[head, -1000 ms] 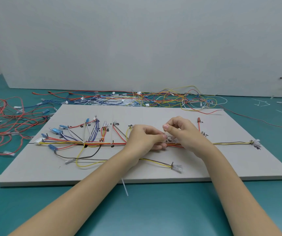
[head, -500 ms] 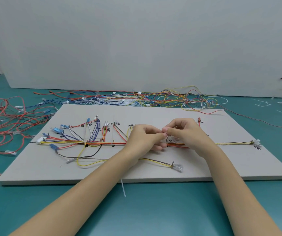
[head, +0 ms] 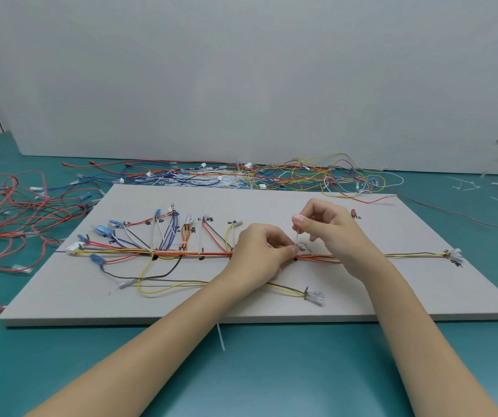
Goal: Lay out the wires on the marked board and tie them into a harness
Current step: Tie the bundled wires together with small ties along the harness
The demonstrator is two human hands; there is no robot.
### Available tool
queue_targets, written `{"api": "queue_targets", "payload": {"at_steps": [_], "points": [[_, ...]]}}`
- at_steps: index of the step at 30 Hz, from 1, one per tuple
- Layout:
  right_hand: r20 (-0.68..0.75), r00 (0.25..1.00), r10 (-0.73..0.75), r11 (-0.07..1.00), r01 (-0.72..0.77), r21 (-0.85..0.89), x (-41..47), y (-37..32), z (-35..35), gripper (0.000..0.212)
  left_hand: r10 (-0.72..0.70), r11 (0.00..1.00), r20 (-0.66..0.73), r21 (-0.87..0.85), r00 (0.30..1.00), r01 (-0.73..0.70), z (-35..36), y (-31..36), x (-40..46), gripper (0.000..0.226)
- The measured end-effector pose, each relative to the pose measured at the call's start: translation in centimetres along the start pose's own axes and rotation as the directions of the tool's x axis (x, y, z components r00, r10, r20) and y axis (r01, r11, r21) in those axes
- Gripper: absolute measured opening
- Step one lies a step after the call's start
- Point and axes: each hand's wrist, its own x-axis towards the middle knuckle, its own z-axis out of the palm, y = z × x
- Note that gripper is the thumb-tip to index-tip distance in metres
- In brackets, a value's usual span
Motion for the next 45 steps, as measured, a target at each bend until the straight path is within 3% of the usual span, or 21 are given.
{"api": "queue_targets", "payload": {"at_steps": [12, 19, 27, 31, 45], "points": [[0.016, 0.996, 0.089, 0.996, -0.088, -0.017, -0.2, 0.1, -0.1, 0.017, -0.051, 0.998, 0.026, 0.025, 0.998, 0.050, -0.2, -0.1, 0.2, 0.010], [0.056, 0.997, 0.051, 0.999, -0.051, -0.004, -0.4, -0.6, 0.4, 0.023, 0.178, 0.913, 0.030, 0.368, 0.983, -0.177, -0.1, 0.0, -0.5, 0.008], [0.044, 0.995, 0.093, 0.994, -0.095, 0.055, -0.5, -1.2, 0.5, 0.025, 0.207, 0.815, 0.072, 0.539, 0.976, -0.213, 0.0, 0.6, -0.7, 0.012], [0.071, 0.989, 0.133, 0.988, -0.138, 0.067, -0.5, -1.3, 0.5, 0.026, 0.279, 0.720, 0.107, 0.634, 0.954, -0.282, 0.3, 0.6, -1.0, 0.014], [0.142, 0.981, 0.134, 0.988, -0.143, 0.054, -0.7, -1.4, 0.5, 0.027, 0.245, 0.760, 0.076, 0.604, 0.967, -0.240, 0.1, 0.0, -0.5, 0.010]]}}
